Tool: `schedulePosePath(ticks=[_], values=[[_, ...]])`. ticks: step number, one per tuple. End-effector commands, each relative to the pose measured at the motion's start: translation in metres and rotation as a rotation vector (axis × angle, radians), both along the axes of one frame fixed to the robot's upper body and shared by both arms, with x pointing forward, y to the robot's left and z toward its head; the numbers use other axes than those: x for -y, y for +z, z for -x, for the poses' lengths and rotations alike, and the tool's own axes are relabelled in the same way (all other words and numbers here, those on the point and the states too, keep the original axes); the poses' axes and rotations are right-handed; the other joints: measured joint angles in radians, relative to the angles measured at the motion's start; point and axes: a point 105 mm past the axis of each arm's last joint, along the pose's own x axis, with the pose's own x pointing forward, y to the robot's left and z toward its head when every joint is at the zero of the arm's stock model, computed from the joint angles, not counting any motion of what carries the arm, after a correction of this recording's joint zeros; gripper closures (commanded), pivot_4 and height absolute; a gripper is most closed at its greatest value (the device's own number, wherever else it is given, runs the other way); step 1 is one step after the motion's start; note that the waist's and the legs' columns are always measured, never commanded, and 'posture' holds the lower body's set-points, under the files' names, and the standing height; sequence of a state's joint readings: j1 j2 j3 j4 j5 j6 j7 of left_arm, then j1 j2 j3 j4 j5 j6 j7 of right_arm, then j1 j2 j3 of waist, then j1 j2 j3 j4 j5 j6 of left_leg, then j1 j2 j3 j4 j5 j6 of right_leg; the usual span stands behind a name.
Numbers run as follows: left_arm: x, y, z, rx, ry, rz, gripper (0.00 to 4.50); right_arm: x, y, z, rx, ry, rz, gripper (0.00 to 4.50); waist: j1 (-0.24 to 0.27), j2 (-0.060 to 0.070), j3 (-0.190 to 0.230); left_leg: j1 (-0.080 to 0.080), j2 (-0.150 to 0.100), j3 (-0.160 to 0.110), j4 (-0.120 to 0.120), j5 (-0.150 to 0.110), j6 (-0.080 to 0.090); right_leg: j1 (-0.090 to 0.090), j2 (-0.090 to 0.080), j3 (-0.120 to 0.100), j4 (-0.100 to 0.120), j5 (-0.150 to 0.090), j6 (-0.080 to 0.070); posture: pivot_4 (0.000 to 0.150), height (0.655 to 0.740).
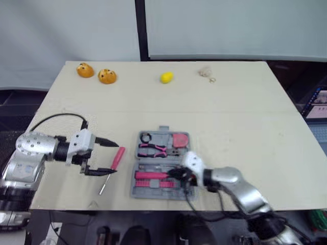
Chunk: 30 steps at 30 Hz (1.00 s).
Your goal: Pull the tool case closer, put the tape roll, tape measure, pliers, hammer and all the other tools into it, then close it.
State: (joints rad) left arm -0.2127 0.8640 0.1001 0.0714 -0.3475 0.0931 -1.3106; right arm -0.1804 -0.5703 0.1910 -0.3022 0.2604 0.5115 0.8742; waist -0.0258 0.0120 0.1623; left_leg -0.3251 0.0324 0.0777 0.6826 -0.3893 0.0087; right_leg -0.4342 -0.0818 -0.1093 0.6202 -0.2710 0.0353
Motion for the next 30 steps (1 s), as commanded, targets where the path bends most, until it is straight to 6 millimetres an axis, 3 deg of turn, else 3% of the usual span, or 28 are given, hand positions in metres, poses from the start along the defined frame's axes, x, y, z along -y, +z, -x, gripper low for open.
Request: schedulePosePath(ticks=[1, 4, 9, 13, 17, 22, 27, 30], values=[[-0.012, 0.011, 0.002, 0.058, 0.156, 0.077, 0.00, 0.038, 0.040, 0.009, 0.039, -0.035, -0.021, 3.97, 0.000, -0.008, 0.005, 0.000, 0.001, 0.000, 0.000, 0.000, 0.000, 0.000, 0.000, -0.001, 0.000, 0.000, 0.000, 0.150, 0.7292], [-0.027, 0.006, 0.010, 0.025, 0.266, 0.104, 0.00, 0.072, 0.047, 0.021, 0.008, -0.079, 0.028, 2.65, 0.005, -0.012, 0.008, 0.000, 0.003, -0.001, -0.002, -0.002, 0.003, 0.000, 0.002, -0.002, -0.003, 0.000, 0.000, 0.150, 0.7292], [-0.093, -0.014, 0.045, -0.075, 0.551, 0.076, 0.00, 0.155, 0.055, 0.046, -0.049, -0.239, 0.141, 0.12, 0.007, -0.011, 0.013, 0.003, 0.003, 0.000, -0.003, -0.002, 0.003, 0.002, 0.002, -0.001, -0.006, 0.000, 0.000, 0.150, 0.7292], [-0.144, -0.017, 0.067, -0.085, 0.806, 0.090, 0.00, 0.209, 0.061, 0.060, -0.053, -0.393, 0.210, 0.04, 0.016, -0.015, 0.014, 0.005, 0.003, 0.000, -0.003, -0.002, 0.002, 0.003, 0.002, -0.001, -0.006, -0.001, -0.001, 0.150, 0.7292], [-0.159, -0.018, 0.080, -0.083, 0.896, 0.085, 0.00, 0.236, 0.068, 0.066, -0.019, -0.502, 0.213, 0.04, 0.027, -0.014, 0.015, 0.005, 0.003, 0.000, -0.004, -0.004, 0.002, 0.003, 0.001, 0.000, -0.007, -0.001, -0.001, 0.150, 0.7292], [-0.144, -0.022, 0.076, -0.102, 0.862, 0.094, 0.00, 0.232, 0.066, 0.064, 0.004, -0.504, 0.202, 0.04, 0.035, -0.013, 0.015, 0.004, 0.003, 0.000, -0.006, -0.004, 0.001, 0.001, 0.001, 0.000, -0.008, -0.001, -0.001, 0.150, 0.7292], [-0.114, -0.013, 0.054, -0.097, 0.835, 0.160, 0.00, 0.196, 0.069, 0.058, 0.030, -0.408, 0.145, 0.04, 0.039, -0.013, 0.015, 0.004, 0.003, 0.000, -0.006, -0.004, 0.000, 0.001, 0.001, 0.000, -0.007, -0.001, -0.001, 0.150, 0.7292], [-0.081, -0.008, 0.040, -0.106, 0.810, 0.200, 0.00, 0.156, 0.075, 0.058, 0.047, -0.308, 0.075, 0.04, 0.041, -0.012, 0.015, 0.004, 0.003, 0.000, -0.007, -0.003, 0.000, 0.001, 0.001, 0.001, -0.007, -0.001, -0.001, 0.150, 0.7292]])
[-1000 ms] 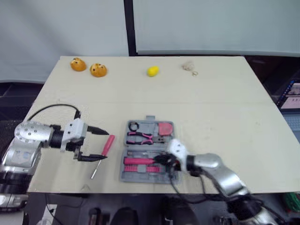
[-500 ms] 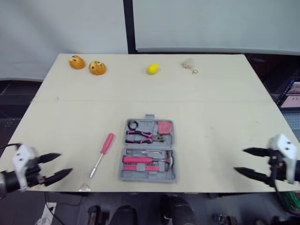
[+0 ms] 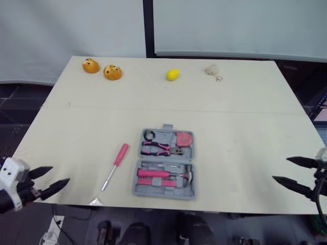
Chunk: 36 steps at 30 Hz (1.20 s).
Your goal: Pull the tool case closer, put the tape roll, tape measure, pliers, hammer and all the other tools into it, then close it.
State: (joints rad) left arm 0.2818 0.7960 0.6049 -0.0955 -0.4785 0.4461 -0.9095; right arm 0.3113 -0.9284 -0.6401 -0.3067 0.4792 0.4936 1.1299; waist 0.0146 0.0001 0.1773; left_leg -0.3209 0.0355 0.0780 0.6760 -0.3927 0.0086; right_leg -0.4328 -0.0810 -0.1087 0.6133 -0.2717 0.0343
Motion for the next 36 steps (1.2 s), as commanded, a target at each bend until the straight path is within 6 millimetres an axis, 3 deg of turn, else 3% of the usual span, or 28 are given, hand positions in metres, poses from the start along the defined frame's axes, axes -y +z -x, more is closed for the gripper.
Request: schedulePosePath(ticks=[1, 5, 12, 20, 28, 31, 36], values=[[0.037, 0.008, -0.016, 0.014, -0.009, 0.031, 0.00, -0.056, 0.014, 0.001, 0.052, 0.153, -0.079, 0.04, 0.000, 0.000, 0.000, 0.000, 0.000, 0.000, 0.000, 0.000, 0.000, 0.000, 0.000, 0.000, 0.000, 0.000, 0.000, 0.150, 0.7292], [0.066, -0.005, -0.033, -0.035, 0.033, 0.005, 0.00, -0.116, 0.021, 0.008, 0.073, 0.326, -0.159, 0.04, 0.000, 0.000, 0.000, 0.000, 0.000, 0.000, 0.000, 0.001, -0.001, 0.000, 0.000, 0.000, 0.001, 0.000, 0.000, 0.150, 0.7292], [0.095, -0.026, -0.061, -0.076, 0.060, -0.055, 0.00, -0.166, 0.021, 0.012, 0.078, 0.479, -0.212, 0.04, 0.009, -0.002, 0.000, 0.000, -0.001, 0.001, 0.003, 0.001, -0.001, 0.000, 0.001, 0.000, 0.002, 0.000, 0.000, 0.150, 0.7292], [0.113, -0.047, -0.083, -0.093, 0.082, -0.094, 0.00, -0.183, 0.019, 0.001, 0.116, 0.522, -0.221, 0.04, 0.009, -0.002, 0.001, 0.000, -0.001, 0.001, 0.005, 0.001, -0.001, 0.000, 0.001, 0.000, 0.003, 0.000, 0.000, 0.150, 0.7292], [0.116, -0.056, -0.086, -0.108, 0.066, -0.117, 0.00, -0.174, 0.015, -0.001, 0.119, 0.498, -0.197, 0.04, 0.010, -0.003, 0.001, 0.000, -0.001, 0.001, 0.005, 0.005, -0.007, 0.001, 0.001, 0.000, 0.004, 0.000, 0.001, 0.150, 0.7292], [0.119, -0.057, -0.086, -0.104, 0.060, -0.105, 0.71, -0.166, 0.012, -0.001, 0.113, 0.472, -0.180, 0.00, 0.010, -0.003, 0.001, 0.000, -0.001, 0.001, 0.005, 0.005, -0.007, 0.001, 0.001, 0.000, 0.004, 0.000, 0.001, 0.150, 0.7292], [0.123, -0.060, -0.085, -0.123, 0.103, -0.059, 3.16, -0.161, 0.012, 0.002, 0.109, 0.440, -0.189, 0.00, 0.010, -0.003, 0.000, 0.000, -0.001, 0.001, 0.005, 0.005, -0.006, 0.001, 0.001, 0.000, 0.004, 0.000, 0.001, 0.150, 0.7292]])
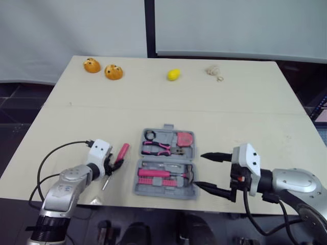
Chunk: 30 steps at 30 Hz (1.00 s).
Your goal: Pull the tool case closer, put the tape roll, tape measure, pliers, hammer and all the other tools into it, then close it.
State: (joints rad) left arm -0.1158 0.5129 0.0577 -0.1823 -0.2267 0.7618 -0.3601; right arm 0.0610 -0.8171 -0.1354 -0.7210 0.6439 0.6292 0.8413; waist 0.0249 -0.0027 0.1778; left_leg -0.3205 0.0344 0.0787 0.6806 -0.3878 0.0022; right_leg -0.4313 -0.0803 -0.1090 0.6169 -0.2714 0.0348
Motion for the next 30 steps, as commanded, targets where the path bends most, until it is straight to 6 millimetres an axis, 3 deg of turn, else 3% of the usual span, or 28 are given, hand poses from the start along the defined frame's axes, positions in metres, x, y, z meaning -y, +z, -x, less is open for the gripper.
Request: schedulePosePath(ticks=[1, 2, 8, 12, 23, 25, 26, 30], values=[[0.004, -0.002, 0.003, -0.021, 0.033, 0.039, 3.77, 0.002, 0.009, 0.004, 0.043, -0.002, -0.007, 0.00, 0.001, 0.000, 0.000, 0.000, 0.000, 0.000, 0.000, 0.000, 0.000, 0.000, 0.000, 0.000, 0.000, 0.000, 0.000, 0.150, 0.7292], [0.004, 0.000, 0.003, -0.021, 0.042, 0.049, 4.03, 0.002, 0.009, 0.004, 0.043, -0.004, -0.007, 0.00, 0.001, 0.000, 0.000, 0.000, 0.000, 0.000, 0.000, 0.000, 0.000, 0.000, 0.000, 0.000, 0.000, 0.000, 0.000, 0.150, 0.7292], [-0.008, 0.018, 0.001, -0.035, 0.244, 0.136, 4.03, 0.004, 0.008, 0.007, 0.038, -0.023, -0.013, 0.00, 0.001, -0.001, 0.000, 0.000, 0.000, 0.000, 0.000, 0.000, 0.000, 0.000, 0.000, 0.000, 0.000, 0.000, 0.000, 0.150, 0.7292], [-0.009, 0.023, -0.001, -0.046, 0.291, 0.148, 4.03, 0.006, 0.005, 0.009, 0.030, -0.032, -0.014, 0.00, 0.000, -0.003, 0.001, 0.000, 0.000, 0.000, 0.000, 0.001, -0.001, 0.000, 0.001, 0.000, 0.001, 0.000, 0.000, 0.150, 0.7292], [-0.012, 0.007, 0.000, -0.053, 0.323, 0.130, 4.03, 0.007, 0.002, 0.007, 0.022, -0.034, -0.015, 0.00, 0.001, -0.004, 0.002, 0.000, 0.000, 0.000, 0.000, 0.001, -0.001, 0.000, 0.001, 0.000, 0.001, 0.000, 0.000, 0.150, 0.7292], [-0.011, 0.014, -0.001, -0.048, 0.332, 0.220, 2.98, 0.006, 0.002, 0.007, 0.020, -0.032, -0.016, 0.00, 0.001, -0.004, 0.002, 0.000, 0.000, 0.000, 0.000, 0.001, -0.001, 0.000, 0.001, 0.000, 0.001, 0.000, 0.000, 0.150, 0.7292], [-0.011, 0.022, 0.000, -0.048, 0.333, 0.299, 2.67, 0.006, 0.001, 0.007, 0.019, -0.031, -0.017, 0.00, 0.001, -0.004, 0.002, 0.000, 0.000, 0.000, 0.000, 0.001, -0.001, 0.000, 0.001, 0.000, 0.001, 0.000, 0.000, 0.150, 0.7292], [-0.023, 0.072, 0.008, 0.024, 0.173, 0.432, 0.73, 0.004, 0.002, 0.008, 0.016, -0.023, -0.029, 0.00, -0.002, -0.006, 0.003, 0.000, 0.000, 0.000, 0.000, 0.002, -0.003, 0.000, 0.002, 0.000, 0.001, 0.000, 0.000, 0.150, 0.7292]])
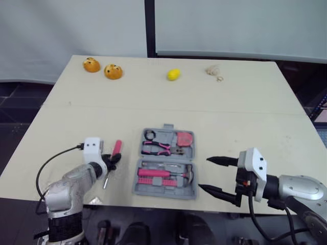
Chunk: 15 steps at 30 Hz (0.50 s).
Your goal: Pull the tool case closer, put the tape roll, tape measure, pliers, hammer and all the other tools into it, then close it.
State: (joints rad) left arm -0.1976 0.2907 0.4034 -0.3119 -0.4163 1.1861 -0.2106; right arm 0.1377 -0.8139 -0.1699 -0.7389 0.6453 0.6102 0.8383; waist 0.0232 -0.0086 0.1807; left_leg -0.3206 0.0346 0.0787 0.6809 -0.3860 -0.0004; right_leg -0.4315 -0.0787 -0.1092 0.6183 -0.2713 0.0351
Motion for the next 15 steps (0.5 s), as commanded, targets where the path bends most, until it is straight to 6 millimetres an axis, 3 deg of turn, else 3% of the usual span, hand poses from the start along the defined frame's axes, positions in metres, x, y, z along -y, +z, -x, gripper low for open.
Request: schedulePosePath(ticks=[1, 3, 8, 11, 15], values=[[-0.021, 0.062, 0.007, 0.155, -0.127, 0.028, 0.20, -0.002, 0.008, 0.001, 0.034, 0.008, -0.027, 0.00, -0.001, -0.001, 0.001, 0.000, 0.000, 0.000, 0.000, 0.000, 0.000, 0.000, 0.000, 0.000, 0.000, 0.000, 0.000, 0.150, 0.7292], [-0.033, 0.081, 0.010, 0.175, -0.215, -0.027, 0.08, -0.002, 0.008, 0.001, 0.031, 0.009, -0.028, 0.00, -0.003, -0.002, 0.001, 0.000, 0.000, 0.000, 0.000, 0.001, -0.002, -0.001, 0.001, 0.000, 0.002, -0.001, -0.001, 0.150, 0.7292], [-0.053, 0.093, 0.003, 0.186, -0.476, -0.263, 0.08, -0.002, 0.006, 0.000, 0.027, 0.019, -0.028, 0.00, 0.004, 0.002, -0.001, 0.001, -0.002, 0.000, 0.000, 0.001, -0.002, -0.001, -0.001, 0.000, 0.000, -0.001, -0.001, 0.150, 0.7292], [-0.046, 0.087, 0.007, 0.198, -0.917, -0.571, 0.08, -0.004, 0.007, 0.001, 0.024, 0.038, -0.026, 0.00, 0.005, 0.002, -0.001, -0.002, -0.002, 0.000, 0.000, 0.001, -0.002, -0.003, -0.001, -0.001, 0.000, -0.001, -0.002, 0.150, 0.7292], [-0.049, 0.079, 0.013, 0.168, -1.338, -0.783, 0.08, -0.006, 0.006, 0.003, 0.023, 0.056, -0.020, 0.00, 0.002, 0.002, -0.001, -0.011, -0.002, 0.000, 0.000, 0.001, -0.001, -0.013, -0.002, 0.000, 0.001, -0.001, -0.002, 0.150, 0.7292]])
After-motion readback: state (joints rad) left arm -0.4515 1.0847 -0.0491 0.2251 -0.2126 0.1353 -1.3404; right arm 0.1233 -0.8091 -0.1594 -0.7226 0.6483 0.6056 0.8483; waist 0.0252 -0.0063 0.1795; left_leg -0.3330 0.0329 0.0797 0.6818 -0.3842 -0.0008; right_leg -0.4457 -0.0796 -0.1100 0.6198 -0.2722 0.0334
